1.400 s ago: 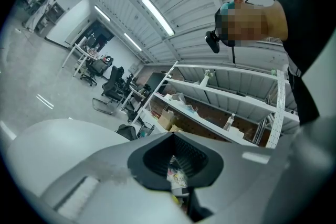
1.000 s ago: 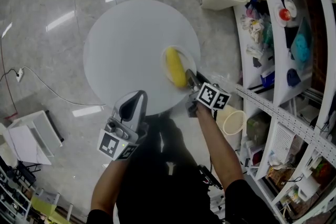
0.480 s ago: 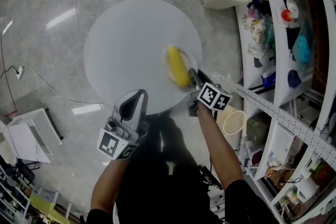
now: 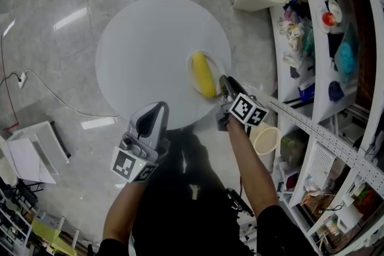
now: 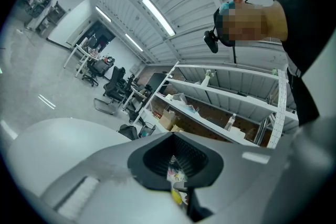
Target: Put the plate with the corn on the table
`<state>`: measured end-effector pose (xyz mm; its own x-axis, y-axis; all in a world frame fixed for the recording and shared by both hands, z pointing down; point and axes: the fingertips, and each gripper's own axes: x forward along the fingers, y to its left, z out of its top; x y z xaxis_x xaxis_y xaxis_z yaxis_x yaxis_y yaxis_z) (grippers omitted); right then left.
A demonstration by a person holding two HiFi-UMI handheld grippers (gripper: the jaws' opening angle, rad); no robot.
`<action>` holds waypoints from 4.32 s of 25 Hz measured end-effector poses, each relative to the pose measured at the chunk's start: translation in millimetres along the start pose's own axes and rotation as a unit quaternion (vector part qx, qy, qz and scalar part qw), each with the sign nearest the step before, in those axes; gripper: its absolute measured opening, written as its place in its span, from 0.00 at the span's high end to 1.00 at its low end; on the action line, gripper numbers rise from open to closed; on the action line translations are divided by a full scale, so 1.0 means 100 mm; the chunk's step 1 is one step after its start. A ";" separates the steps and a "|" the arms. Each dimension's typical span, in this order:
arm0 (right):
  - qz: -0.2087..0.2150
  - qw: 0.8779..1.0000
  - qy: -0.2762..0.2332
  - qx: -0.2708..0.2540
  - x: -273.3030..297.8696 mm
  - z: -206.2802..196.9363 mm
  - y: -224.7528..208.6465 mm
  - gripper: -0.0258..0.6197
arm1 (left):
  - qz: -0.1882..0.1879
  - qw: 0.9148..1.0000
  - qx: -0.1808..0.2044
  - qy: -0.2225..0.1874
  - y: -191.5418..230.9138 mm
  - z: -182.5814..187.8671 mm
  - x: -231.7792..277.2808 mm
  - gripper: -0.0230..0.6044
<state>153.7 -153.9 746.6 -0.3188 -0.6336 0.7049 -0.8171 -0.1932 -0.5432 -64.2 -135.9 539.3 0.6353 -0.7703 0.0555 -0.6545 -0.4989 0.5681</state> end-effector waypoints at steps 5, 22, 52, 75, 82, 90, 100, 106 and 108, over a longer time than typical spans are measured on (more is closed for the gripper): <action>0.002 1.000 -0.002 -0.005 -0.05 0.04 0.00 0.74 | 0.000 1.000 0.005 -0.006 -0.04 0.02 -0.02 0.96; 0.039 0.997 -0.041 -0.051 -0.69 0.39 0.54 0.75 | 0.017 0.999 0.027 -0.036 -0.47 0.32 -0.19 0.96; 0.108 0.969 -0.158 -0.156 -2.84 0.36 1.50 0.95 | 0.004 0.989 0.120 -0.081 -1.98 0.71 -1.10 0.96; 0.141 0.947 -0.217 -0.192 -3.91 0.12 2.12 0.95 | -0.034 0.989 0.133 -0.060 -2.30 0.97 -1.24 0.96; 0.148 0.942 -0.243 -0.177 -3.90 0.38 2.24 0.95 | -0.046 0.987 0.139 -0.066 -2.25 1.14 -1.15 0.96; 0.162 0.939 -0.242 -0.183 -3.85 0.46 2.32 0.95 | -0.048 0.984 0.151 -0.077 -2.22 1.28 -1.10 0.96; 0.167 0.939 -0.231 -0.192 -3.72 0.53 2.38 0.95 | -0.044 0.987 0.141 -0.070 -2.13 1.29 -1.09 0.96; 0.172 0.940 -0.224 -0.191 -3.71 0.53 2.41 0.95 | -0.044 0.987 0.139 -0.065 -2.15 1.28 -1.08 0.96; 0.174 0.940 -0.224 -0.190 -3.71 0.54 2.40 0.95 | -0.045 0.987 0.139 -0.065 -2.15 1.27 -1.09 0.96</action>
<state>101.5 -5.6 330.3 -0.4332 -0.8774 0.2062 -0.8408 0.3110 -0.4430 -44.8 4.6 307.1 0.6497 -0.7535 -0.1003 -0.6971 -0.6432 0.3168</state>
